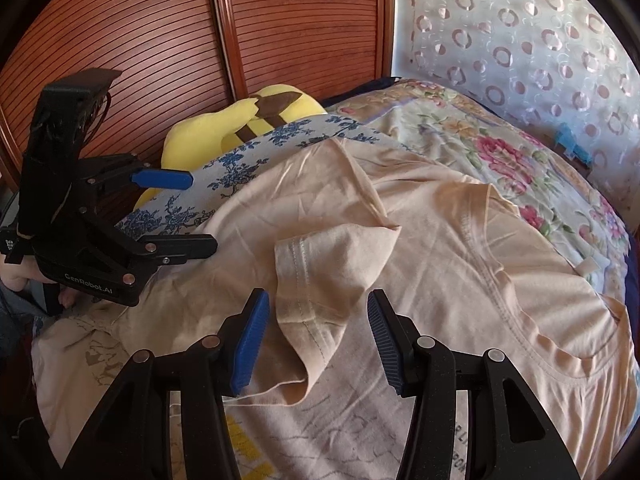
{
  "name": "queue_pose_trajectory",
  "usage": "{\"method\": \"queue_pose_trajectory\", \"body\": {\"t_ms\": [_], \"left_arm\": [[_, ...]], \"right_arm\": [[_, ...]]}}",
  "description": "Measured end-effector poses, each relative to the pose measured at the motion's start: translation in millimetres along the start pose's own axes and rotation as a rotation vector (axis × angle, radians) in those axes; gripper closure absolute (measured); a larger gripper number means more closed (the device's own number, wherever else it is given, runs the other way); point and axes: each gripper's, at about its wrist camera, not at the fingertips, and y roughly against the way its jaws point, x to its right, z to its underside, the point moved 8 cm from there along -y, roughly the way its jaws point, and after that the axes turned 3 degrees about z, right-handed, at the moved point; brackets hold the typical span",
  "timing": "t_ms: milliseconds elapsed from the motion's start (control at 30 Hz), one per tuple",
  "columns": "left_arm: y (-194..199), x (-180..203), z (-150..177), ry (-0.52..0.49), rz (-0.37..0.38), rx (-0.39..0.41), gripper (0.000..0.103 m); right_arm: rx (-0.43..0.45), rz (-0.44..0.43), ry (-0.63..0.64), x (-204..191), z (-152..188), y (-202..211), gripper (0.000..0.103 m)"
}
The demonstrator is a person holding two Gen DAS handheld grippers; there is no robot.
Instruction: Fold small clothes
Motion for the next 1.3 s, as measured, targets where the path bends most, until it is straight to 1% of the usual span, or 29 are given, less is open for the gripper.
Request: {"method": "queue_pose_trajectory", "body": {"t_ms": [133, 200, 233, 367, 433, 500, 633, 700, 800, 900, 1033, 1167, 1233, 1300], "left_arm": [[-1.0, -0.3, -0.1, 0.0, -0.002, -0.002, 0.011], [-1.1, -0.2, -0.2, 0.0, -0.002, -0.002, 0.011], [-1.1, 0.0, -0.3, 0.0, -0.002, -0.002, 0.011], [-1.2, -0.4, -0.2, 0.0, -0.003, -0.002, 0.011], [-1.1, -0.1, -0.2, 0.001, -0.003, -0.002, 0.011], [-1.0, -0.5, -0.2, 0.001, -0.003, -0.002, 0.011], [-1.1, -0.3, -0.1, 0.0, -0.003, -0.002, 0.011], [-1.0, -0.3, -0.2, 0.0, -0.004, -0.002, 0.011], [-1.2, -0.7, -0.2, 0.002, -0.006, -0.002, 0.011], [-0.7, -1.9, 0.0, 0.007, -0.008, -0.001, 0.01], [-0.3, -3.4, -0.1, 0.012, -0.013, -0.002, 0.011], [1.4, -3.5, -0.5, 0.045, -0.025, -0.032, 0.01], [8.9, 0.7, -5.1, 0.063, -0.016, -0.009, 0.011], [19.8, 9.7, -13.6, 0.049, -0.024, 0.031, 0.011]], "right_arm": [[-0.003, 0.061, 0.03, 4.6, -1.9, -8.3, 0.05], [-0.008, 0.156, 0.019, 17.6, -1.4, -4.8, 0.05], [-0.007, 0.181, 0.011, 25.4, 1.4, -2.0, 0.05], [-0.019, 0.192, -0.074, 53.6, 14.4, 8.2, 0.05], [-0.007, 0.24, -0.085, 63.6, 15.6, 15.8, 0.05], [0.004, 0.264, -0.102, 66.7, 17.0, 23.7, 0.05], [0.033, 0.272, -0.135, 67.7, 25.2, 42.8, 0.05], [0.053, 0.267, -0.162, 61.7, 36.6, 57.6, 0.05], [0.059, 0.283, -0.21, 69.4, 58.8, 79.8, 0.05], [0.051, 0.33, -0.26, 80.0, 86.8, 100.4, 0.05], [0.055, 0.382, -0.36, 93.6, 122.7, 131.3, 0.05], [0.063, 0.431, -0.457, 104.6, 159.4, 165.3, 0.047], [0.054, 0.449, -0.488, 110.8, 176.4, 176.6, 0.047], [0.045, 0.471, -0.512, 116.5, 191.6, 186.7, 0.047]]}}
